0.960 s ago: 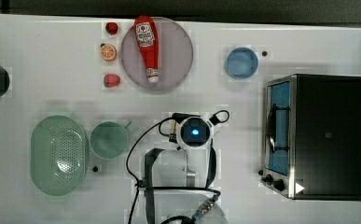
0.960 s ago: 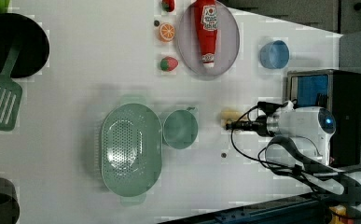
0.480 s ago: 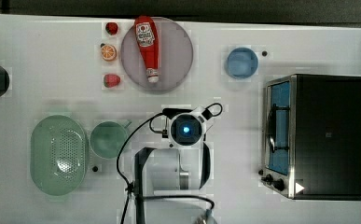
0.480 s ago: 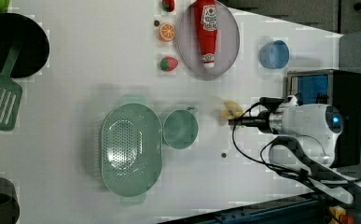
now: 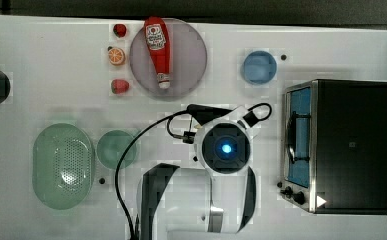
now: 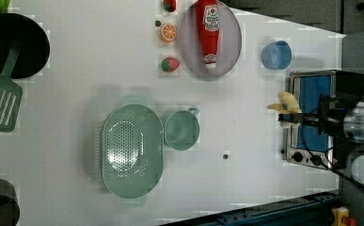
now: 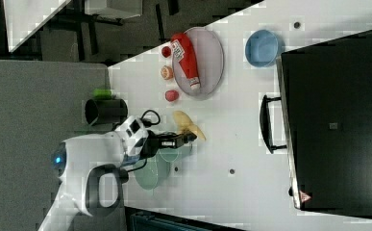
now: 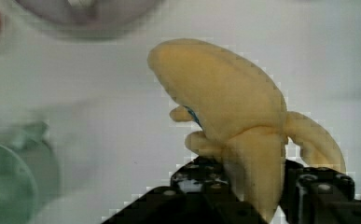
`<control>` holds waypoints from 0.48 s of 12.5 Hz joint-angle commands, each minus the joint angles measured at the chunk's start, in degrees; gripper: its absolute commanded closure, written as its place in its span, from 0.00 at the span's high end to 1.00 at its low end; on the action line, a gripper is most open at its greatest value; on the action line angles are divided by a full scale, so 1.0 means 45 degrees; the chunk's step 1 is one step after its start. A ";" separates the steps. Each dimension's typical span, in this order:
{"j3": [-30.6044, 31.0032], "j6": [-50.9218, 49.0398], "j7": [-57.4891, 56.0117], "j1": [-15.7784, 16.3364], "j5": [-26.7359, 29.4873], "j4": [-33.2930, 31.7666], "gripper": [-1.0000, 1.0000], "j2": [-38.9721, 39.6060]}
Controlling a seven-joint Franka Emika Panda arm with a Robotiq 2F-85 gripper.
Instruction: Pick Banana and place it in mug.
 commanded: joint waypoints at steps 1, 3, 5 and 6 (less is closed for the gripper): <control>0.0495 -0.2330 0.0694 0.0140 -0.0203 0.0677 0.32 -0.0976; 0.1070 -0.3573 0.1789 0.0372 -0.0036 0.0986 0.32 -0.1615; 0.1825 -0.3903 0.3303 0.0717 0.1131 0.1134 0.32 -0.1701; 0.2256 -0.3879 0.4018 0.0892 0.1854 0.1140 0.32 -0.1664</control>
